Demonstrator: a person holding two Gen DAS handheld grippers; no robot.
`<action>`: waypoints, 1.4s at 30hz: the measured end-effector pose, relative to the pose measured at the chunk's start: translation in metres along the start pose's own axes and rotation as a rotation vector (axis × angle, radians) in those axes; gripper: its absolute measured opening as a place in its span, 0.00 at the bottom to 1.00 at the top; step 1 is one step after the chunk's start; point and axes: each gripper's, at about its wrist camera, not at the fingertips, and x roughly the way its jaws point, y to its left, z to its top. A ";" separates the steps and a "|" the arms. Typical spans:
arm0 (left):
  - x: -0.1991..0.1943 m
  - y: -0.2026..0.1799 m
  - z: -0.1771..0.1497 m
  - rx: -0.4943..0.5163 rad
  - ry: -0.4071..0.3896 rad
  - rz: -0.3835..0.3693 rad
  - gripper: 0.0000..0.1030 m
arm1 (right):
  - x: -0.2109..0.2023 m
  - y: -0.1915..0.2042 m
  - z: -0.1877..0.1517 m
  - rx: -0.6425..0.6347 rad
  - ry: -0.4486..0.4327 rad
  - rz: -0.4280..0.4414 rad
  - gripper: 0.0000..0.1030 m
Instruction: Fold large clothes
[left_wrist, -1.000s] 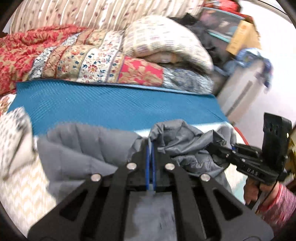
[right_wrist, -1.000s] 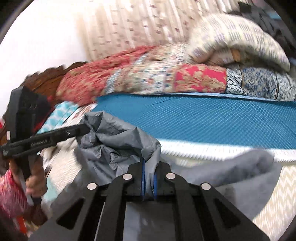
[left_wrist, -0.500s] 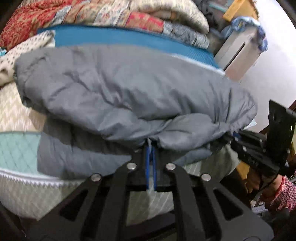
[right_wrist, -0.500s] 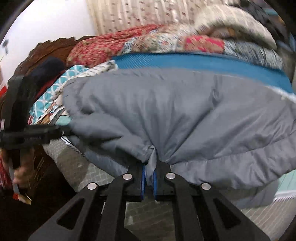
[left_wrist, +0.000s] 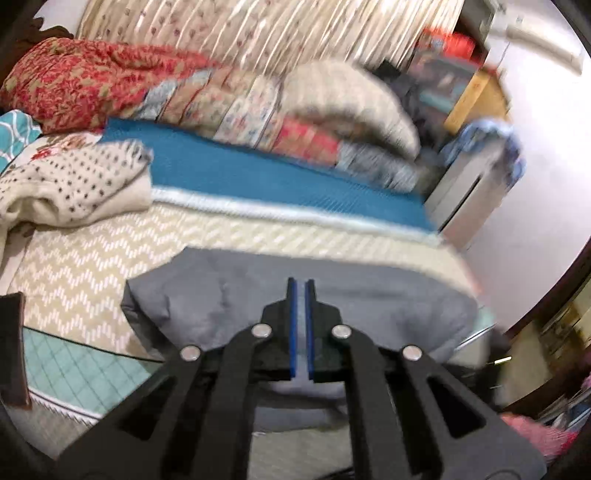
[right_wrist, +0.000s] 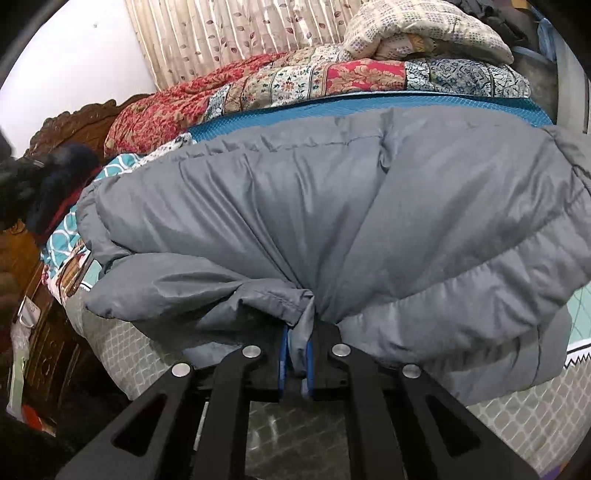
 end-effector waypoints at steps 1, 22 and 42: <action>0.016 0.008 -0.007 -0.008 0.045 0.027 0.03 | -0.003 -0.001 -0.001 0.007 -0.006 0.012 1.03; 0.039 -0.022 -0.031 -0.031 0.082 -0.082 0.03 | -0.113 -0.041 0.059 0.057 -0.324 -0.130 0.82; 0.128 -0.050 -0.073 0.114 0.275 0.098 0.03 | -0.015 -0.105 0.004 0.257 -0.153 -0.118 0.82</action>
